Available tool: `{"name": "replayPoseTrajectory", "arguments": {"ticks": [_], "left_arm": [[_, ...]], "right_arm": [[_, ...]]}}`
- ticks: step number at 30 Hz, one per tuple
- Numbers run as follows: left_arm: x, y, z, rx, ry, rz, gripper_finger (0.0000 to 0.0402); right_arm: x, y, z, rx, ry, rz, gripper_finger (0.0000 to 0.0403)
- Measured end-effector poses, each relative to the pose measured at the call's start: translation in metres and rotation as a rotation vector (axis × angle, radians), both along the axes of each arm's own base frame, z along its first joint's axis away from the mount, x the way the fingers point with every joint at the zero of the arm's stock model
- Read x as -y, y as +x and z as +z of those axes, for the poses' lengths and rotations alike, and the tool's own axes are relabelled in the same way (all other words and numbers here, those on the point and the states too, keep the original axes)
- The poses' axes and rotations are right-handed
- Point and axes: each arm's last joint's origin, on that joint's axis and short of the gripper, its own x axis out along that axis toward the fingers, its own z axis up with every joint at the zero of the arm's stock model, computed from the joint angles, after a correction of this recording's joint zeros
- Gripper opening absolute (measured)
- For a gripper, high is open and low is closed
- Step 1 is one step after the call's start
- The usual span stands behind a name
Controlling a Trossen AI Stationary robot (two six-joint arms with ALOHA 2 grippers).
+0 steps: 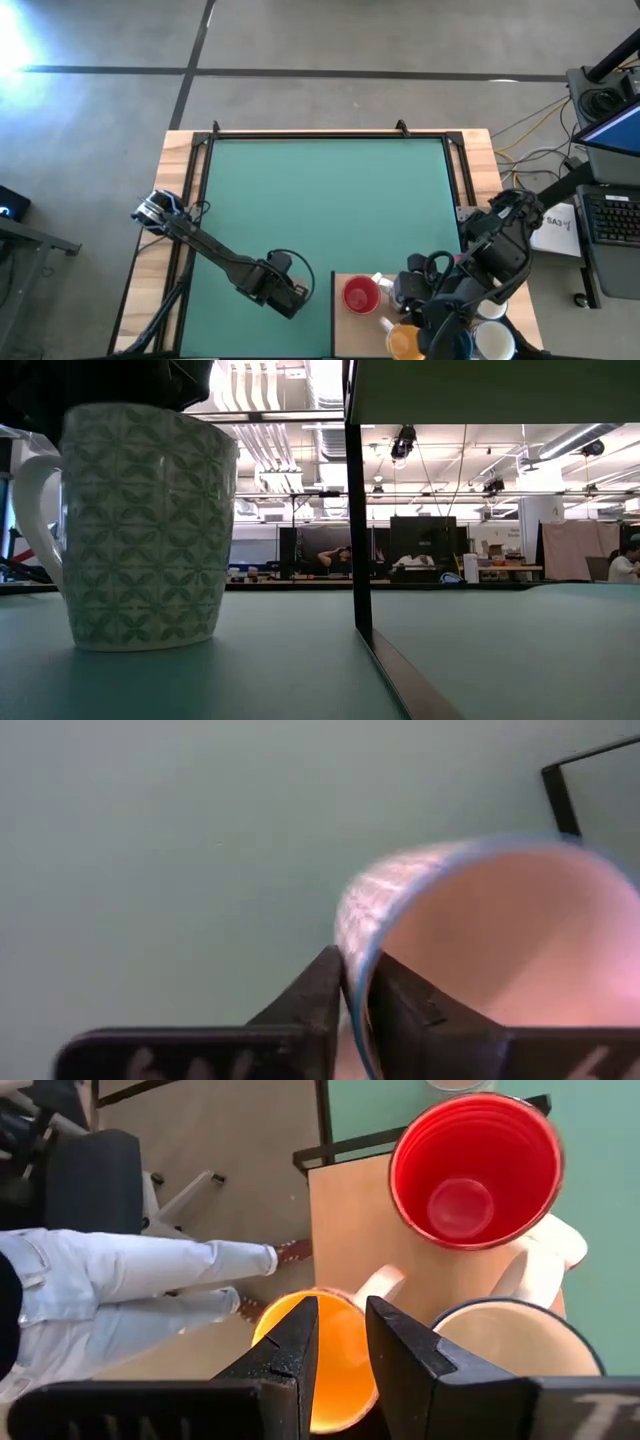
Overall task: Place coffee mugs
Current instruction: Put the gray patterned mug on the shelf
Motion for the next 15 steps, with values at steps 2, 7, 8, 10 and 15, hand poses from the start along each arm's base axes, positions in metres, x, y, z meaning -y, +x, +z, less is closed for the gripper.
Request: {"name": "replayPoseTrajectory", "arguments": {"ticks": [2,7,8,10,15], "left_arm": [[0.001,0.001,0.000,0.002,-0.006,-0.009,0.0012],[0.001,0.001,-0.001,0.006,-0.001,-0.033,0.0016],[0.001,0.001,-0.001,0.006,-0.001,-0.034,0.0015],[0.001,0.001,0.000,0.007,-0.001,-0.040,0.0009],[0.000,-0.004,0.012,0.034,-0.009,-0.089,0.0010]], "right_arm": [[0.000,-0.001,0.000,0.002,0.001,0.003,0.0075],[0.001,-0.002,0.002,0.013,-0.003,0.017,0.0079],[0.001,-0.003,0.003,0.015,-0.005,0.024,0.0080],[0.001,-0.003,0.003,0.010,0.000,0.065,0.0081],[-0.005,-0.010,0.003,-0.010,0.027,0.124,0.0079]]}}
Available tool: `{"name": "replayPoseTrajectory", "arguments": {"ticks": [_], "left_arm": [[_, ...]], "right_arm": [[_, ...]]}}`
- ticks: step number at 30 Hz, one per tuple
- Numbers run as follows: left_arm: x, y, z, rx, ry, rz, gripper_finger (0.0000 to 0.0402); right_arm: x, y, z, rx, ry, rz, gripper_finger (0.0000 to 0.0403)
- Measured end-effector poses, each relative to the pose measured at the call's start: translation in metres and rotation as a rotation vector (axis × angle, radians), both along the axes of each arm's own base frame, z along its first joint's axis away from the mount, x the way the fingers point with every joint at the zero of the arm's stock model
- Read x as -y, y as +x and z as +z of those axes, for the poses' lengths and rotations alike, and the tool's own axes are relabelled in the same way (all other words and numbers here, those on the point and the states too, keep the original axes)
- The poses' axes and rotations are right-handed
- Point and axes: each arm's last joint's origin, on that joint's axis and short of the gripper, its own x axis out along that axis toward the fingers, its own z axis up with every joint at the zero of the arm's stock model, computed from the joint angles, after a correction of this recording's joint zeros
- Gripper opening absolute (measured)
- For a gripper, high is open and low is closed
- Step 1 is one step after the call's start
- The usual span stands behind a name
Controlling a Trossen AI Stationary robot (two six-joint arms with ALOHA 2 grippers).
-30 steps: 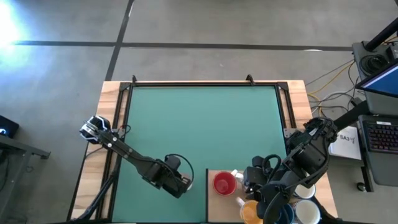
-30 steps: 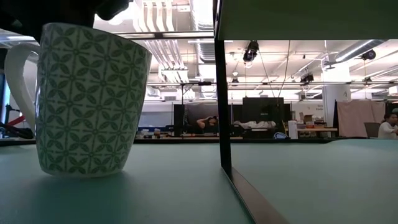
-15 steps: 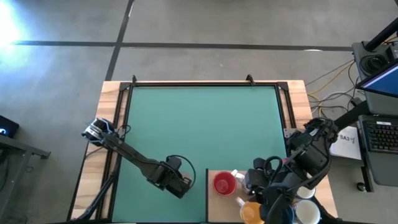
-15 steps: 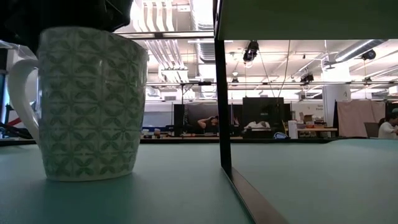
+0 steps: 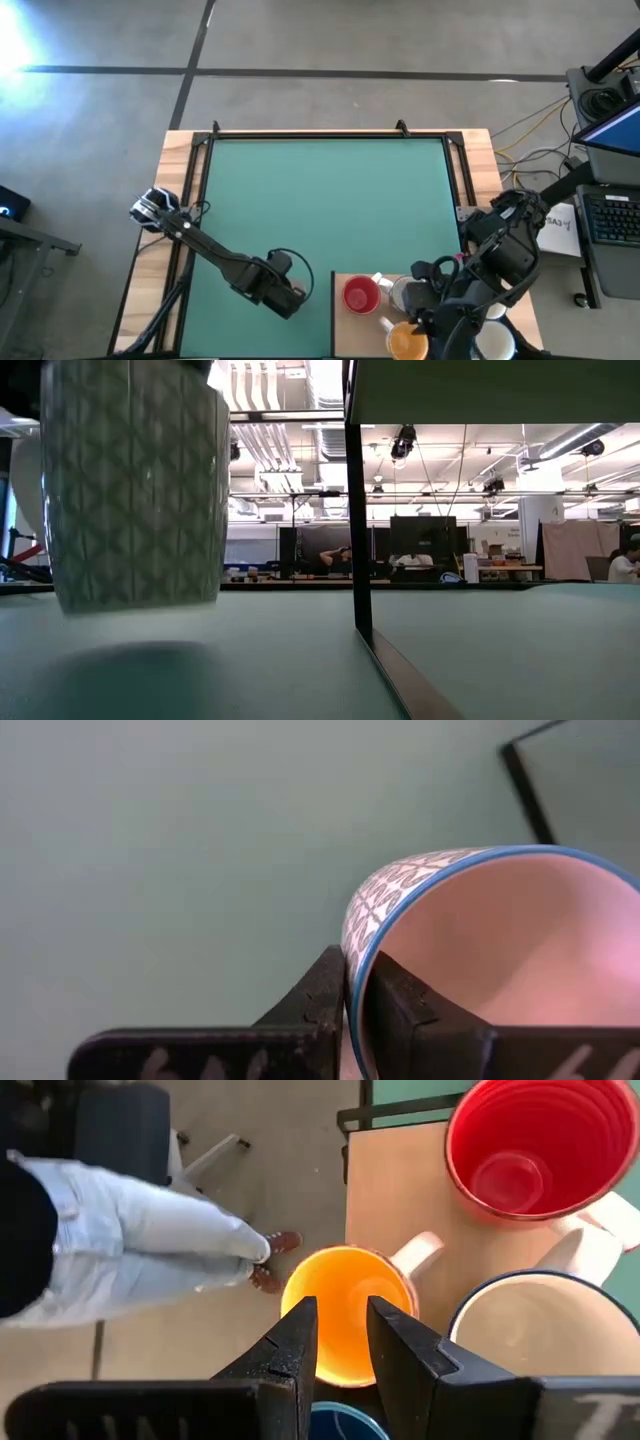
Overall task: Place coffee mugs
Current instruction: Put the gray patterned mug on the shelf
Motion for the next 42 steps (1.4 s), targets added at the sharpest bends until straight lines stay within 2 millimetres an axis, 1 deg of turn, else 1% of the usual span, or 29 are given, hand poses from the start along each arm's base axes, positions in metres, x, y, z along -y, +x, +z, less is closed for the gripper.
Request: {"name": "replayPoseTrajectory", "arguments": {"ticks": [4,6,8,11,13,17,20,24,28,31,34,37,42], "left_arm": [[-0.002,-0.004,0.012,0.031,-0.013,-0.033,0.0010],[-0.002,-0.007,0.019,0.050,-0.021,-0.051,0.0010],[-0.003,-0.010,0.030,0.071,-0.024,-0.082,0.0010],[-0.003,-0.010,0.050,0.102,-0.025,-0.139,0.0010],[-0.004,-0.012,0.064,0.086,-0.005,-0.177,0.0010],[-0.004,-0.012,0.096,0.097,0.012,-0.250,0.0010],[-0.005,-0.014,0.122,0.135,0.015,-0.309,0.0009],[-0.007,-0.017,0.152,0.212,-0.004,-0.345,0.0009],[-0.008,-0.019,0.169,0.262,-0.025,-0.343,0.0009],[-0.009,-0.020,0.174,0.281,-0.036,-0.310,0.0009],[-0.007,-0.015,0.174,0.293,-0.046,-0.269,0.0009],[-0.001,-0.006,0.174,0.296,-0.066,-0.230,0.0009],[0.013,0.014,0.180,0.348,-0.103,-0.195,0.0009]], "right_arm": [[0.004,-0.008,0.003,0.038,-0.056,0.049,0.0074],[0.012,-0.015,0.007,0.084,-0.133,0.012,0.0073],[0.022,-0.023,0.013,0.137,-0.214,-0.047,0.0073],[0.037,-0.032,0.024,0.246,-0.286,-0.135,0.0073],[0.047,-0.036,0.031,0.297,-0.320,-0.170,0.0072],[0.069,-0.035,0.036,0.350,-0.393,-0.267,0.0072],[0.090,-0.031,0.035,0.336,-0.434,-0.314,0.0072],[0.121,-0.030,0.025,0.275,-0.489,-0.376,0.0072],[0.151,-0.041,0.013,0.206,-0.512,-0.435,0.0072],[0.168,-0.051,0.000,0.172,-0.523,-0.484,0.0072],[0.177,-0.057,-0.017,0.159,-0.538,-0.500,0.0072],[0.183,-0.059,-0.034,0.159,-0.536,-0.452,0.0072],[0.198,-0.063,-0.062,0.140,-0.549,-0.396,0.0072]]}}
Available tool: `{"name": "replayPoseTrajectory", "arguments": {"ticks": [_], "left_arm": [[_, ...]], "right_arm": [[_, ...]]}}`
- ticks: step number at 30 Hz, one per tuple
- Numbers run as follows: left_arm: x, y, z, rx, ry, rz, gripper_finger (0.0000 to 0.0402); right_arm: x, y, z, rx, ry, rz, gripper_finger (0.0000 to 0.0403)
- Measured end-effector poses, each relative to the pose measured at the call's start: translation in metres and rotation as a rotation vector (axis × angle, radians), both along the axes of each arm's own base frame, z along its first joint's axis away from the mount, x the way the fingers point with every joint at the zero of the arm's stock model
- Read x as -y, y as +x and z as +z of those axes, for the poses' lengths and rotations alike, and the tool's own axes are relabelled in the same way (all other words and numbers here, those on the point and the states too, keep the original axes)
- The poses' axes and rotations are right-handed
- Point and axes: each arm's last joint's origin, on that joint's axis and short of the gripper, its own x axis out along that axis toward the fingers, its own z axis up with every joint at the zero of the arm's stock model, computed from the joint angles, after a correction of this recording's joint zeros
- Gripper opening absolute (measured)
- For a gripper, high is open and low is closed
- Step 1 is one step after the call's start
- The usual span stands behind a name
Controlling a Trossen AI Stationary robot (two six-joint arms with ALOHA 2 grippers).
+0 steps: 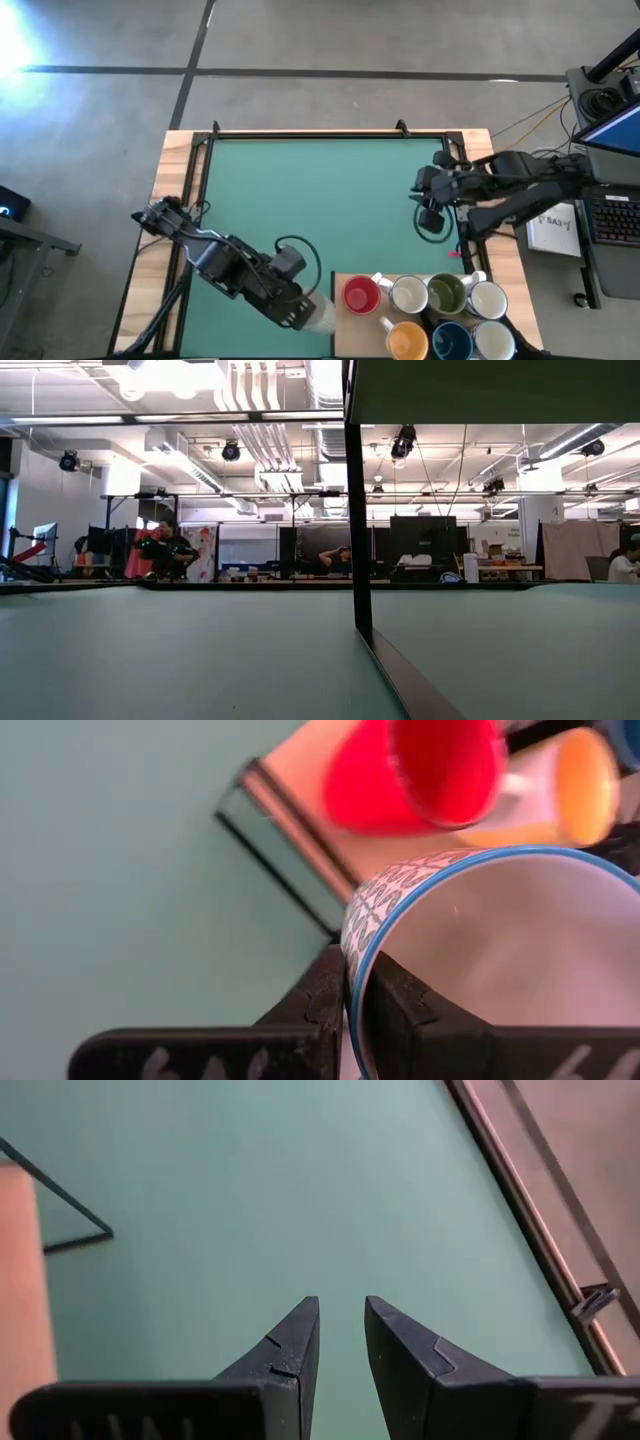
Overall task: Place coffee mugs
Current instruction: Put the gray patterned mug on the shelf
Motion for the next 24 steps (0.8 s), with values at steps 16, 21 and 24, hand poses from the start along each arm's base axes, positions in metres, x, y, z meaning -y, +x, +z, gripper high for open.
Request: {"name": "replayPoseTrajectory", "arguments": {"ticks": [16,21,24], "left_arm": [[0.021,0.023,-0.004,0.119,-0.158,0.125,0.0009],[0.022,0.025,-0.002,0.146,-0.167,0.112,0.0009],[0.025,0.026,-0.005,0.136,-0.164,0.103,0.0009]], "right_arm": [[0.067,0.013,-0.085,0.163,0.167,0.076,0.0072],[0.084,0.016,-0.102,0.203,0.152,0.055,0.0072],[0.094,0.016,-0.109,0.226,0.135,0.017,0.0072]]}}
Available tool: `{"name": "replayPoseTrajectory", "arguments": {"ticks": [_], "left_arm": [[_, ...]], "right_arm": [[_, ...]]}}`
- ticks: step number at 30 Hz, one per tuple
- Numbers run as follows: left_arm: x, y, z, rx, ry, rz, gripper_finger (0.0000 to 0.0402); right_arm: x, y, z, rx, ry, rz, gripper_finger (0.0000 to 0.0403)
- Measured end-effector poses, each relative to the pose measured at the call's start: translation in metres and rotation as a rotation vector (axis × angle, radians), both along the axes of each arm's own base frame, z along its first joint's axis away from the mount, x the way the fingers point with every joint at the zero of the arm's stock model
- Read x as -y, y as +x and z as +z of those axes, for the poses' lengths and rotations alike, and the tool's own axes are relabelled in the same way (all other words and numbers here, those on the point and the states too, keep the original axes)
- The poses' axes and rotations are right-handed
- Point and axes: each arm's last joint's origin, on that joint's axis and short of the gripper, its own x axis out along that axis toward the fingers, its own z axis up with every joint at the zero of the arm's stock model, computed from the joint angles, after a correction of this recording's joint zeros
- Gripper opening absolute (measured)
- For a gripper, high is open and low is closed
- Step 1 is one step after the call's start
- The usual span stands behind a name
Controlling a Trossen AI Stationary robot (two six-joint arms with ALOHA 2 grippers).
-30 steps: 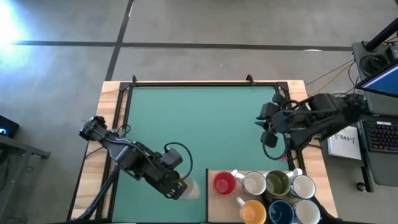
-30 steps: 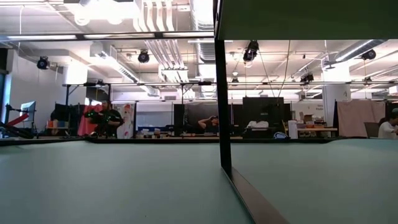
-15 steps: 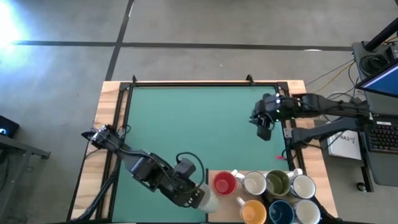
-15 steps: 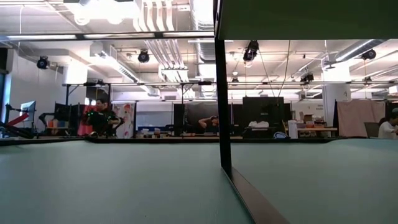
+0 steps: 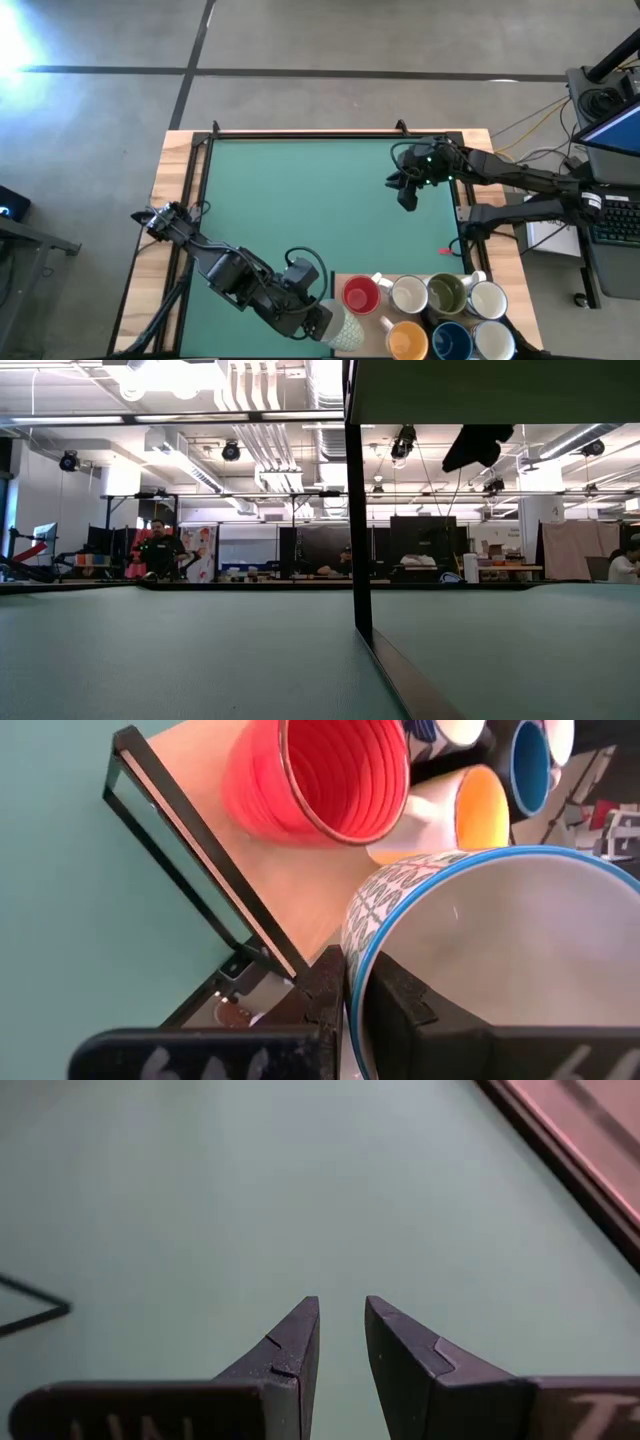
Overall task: Place coffee mugs
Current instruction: Put the gray patterned mug on the shelf
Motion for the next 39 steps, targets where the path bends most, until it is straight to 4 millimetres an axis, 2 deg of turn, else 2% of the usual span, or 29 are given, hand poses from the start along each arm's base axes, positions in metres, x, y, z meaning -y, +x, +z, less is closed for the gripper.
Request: {"name": "replayPoseTrajectory", "arguments": {"ticks": [6,10,15,19,23,28,39], "left_arm": [[-0.001,-0.006,-0.005,-0.064,0.045,-0.007,0.0009],[-0.007,-0.019,-0.010,-0.192,0.115,0.008,0.0009],[-0.014,-0.039,-0.012,-0.342,0.186,0.049,0.0009],[-0.013,-0.034,-0.029,-0.366,0.247,0.057,0.0009],[-0.022,-0.027,-0.058,-0.484,0.316,0.082,0.0010],[-0.029,-0.021,-0.092,-0.619,0.319,0.081,0.0010],[-0.033,-0.002,-0.153,-0.587,0.265,0.055,0.0011]], "right_arm": [[0.017,-0.003,-0.020,0.035,0.007,-0.102,0.0072],[0.024,-0.005,-0.036,0.038,0.069,-0.161,0.0072],[0.025,-0.006,-0.053,0.043,0.127,-0.147,0.0072],[0.024,-0.007,-0.066,0.010,0.138,-0.147,0.0072],[0.025,-0.007,-0.076,-0.033,0.137,-0.170,0.0072],[0.027,-0.009,-0.080,-0.079,0.100,-0.243,0.0072],[0.029,-0.009,-0.080,-0.101,0.018,-0.234,0.0073]]}}
